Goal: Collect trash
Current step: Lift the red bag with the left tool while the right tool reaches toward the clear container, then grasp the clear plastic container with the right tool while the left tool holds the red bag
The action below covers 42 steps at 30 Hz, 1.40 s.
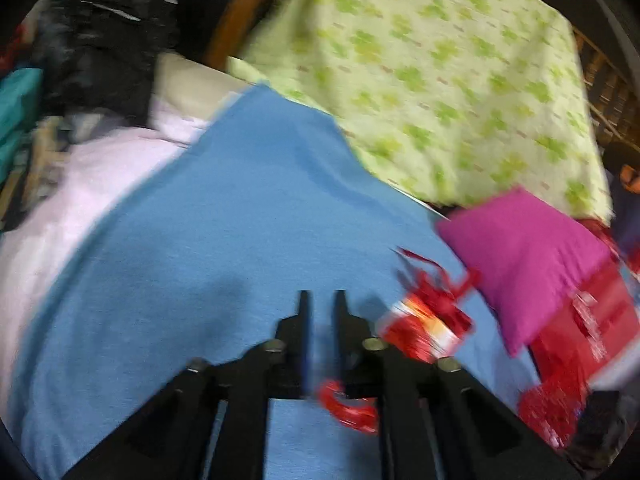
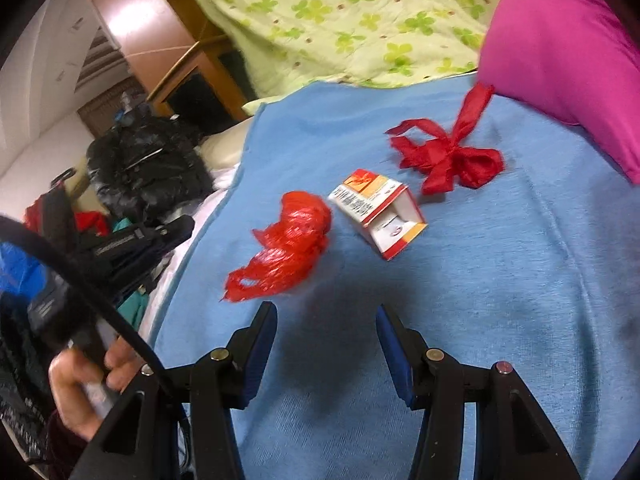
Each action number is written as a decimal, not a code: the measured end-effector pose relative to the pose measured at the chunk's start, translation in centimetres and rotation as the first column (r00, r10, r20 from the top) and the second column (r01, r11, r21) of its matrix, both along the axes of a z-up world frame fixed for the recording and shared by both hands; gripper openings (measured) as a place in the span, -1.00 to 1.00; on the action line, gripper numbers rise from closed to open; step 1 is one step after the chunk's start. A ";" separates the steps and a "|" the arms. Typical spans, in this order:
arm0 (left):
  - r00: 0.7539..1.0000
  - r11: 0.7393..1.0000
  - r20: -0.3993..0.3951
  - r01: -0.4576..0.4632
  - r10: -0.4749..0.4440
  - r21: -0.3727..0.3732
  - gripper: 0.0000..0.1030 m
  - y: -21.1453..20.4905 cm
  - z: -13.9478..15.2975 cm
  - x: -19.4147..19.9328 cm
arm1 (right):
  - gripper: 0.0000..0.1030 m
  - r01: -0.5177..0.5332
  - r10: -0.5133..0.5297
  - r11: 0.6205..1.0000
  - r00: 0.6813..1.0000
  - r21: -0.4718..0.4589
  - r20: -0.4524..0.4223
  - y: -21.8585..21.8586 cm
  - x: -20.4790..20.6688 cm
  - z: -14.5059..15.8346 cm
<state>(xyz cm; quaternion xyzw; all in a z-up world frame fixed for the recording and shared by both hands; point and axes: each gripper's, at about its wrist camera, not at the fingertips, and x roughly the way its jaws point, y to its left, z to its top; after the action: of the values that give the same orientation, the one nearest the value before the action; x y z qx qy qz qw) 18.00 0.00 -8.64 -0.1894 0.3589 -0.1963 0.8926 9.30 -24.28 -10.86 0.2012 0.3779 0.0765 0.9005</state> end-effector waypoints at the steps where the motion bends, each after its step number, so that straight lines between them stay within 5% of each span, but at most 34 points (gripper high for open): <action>1: 0.999 0.999 0.000 0.032 -0.032 0.013 0.07 -0.8 0.0 -0.2 | 0.08 0.019 -0.019 1.000 1.000 0.005 -0.004 -0.3 0.1 -0.1; 3: 0.997 0.995 0.037 0.072 -0.075 0.068 0.33 -2.7 0.3 -0.7 | 0.08 0.063 -0.063 0.998 0.998 0.009 -0.007 -1.1 0.0 -0.3; 7: 0.978 0.974 0.118 0.151 -0.172 0.168 0.36 -6.6 1.1 -1.5 | 0.08 0.138 -0.138 0.990 0.990 0.012 0.004 -3.7 -0.9 0.1; 15: 0.974 0.925 0.075 0.179 -0.215 0.334 0.36 -11.5 -0.6 0.1 | 0.08 0.181 -0.181 0.983 0.983 0.035 -0.007 -7.0 -1.8 0.2; 17: 0.976 0.923 0.045 0.187 -0.214 0.336 0.00 -11.5 -1.2 0.5 | 0.08 0.177 -0.177 0.984 0.984 0.035 -0.001 -7.2 -2.0 0.4; 18: 0.975 0.919 0.023 0.202 -0.222 0.338 -0.33 -11.6 -1.6 0.7 | 0.08 0.174 -0.175 0.984 0.985 0.034 0.001 -7.1 -2.1 0.4; 21: 0.973 0.915 0.023 0.209 -0.230 0.344 -0.44 -11.6 -1.7 0.7 | 0.08 0.162 -0.162 0.986 0.987 0.038 0.005 -7.0 -2.3 0.5; 26: 0.973 0.943 0.068 0.197 -0.222 0.268 -0.53 -9.9 0.0 0.1 | 0.08 0.141 -0.142 0.990 0.990 0.018 0.022 -6.4 -2.3 0.8; 30: 0.976 0.981 0.125 0.168 -0.179 0.098 -0.53 -6.4 2.4 -0.3 | 0.08 0.102 -0.102 0.995 0.995 0.014 0.015 -5.3 -1.9 0.6; 34: 0.986 0.994 0.146 0.073 -0.085 0.086 -0.53 -3.5 3.1 -0.3 | 0.08 0.031 -0.031 1.000 0.999 0.004 0.009 -2.9 -1.0 0.5; 42: 0.995 0.995 0.055 -0.086 0.083 0.055 -0.53 1.0 1.5 1.3 | 0.20 -0.061 0.060 0.998 0.998 -0.027 -0.015 2.3 1.8 0.0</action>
<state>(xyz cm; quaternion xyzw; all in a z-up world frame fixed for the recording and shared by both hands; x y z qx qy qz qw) 19.25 1.03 -7.14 -0.1736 0.3322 -0.1530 0.9144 11.14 -21.94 -10.83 0.1777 0.3913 0.0970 0.8977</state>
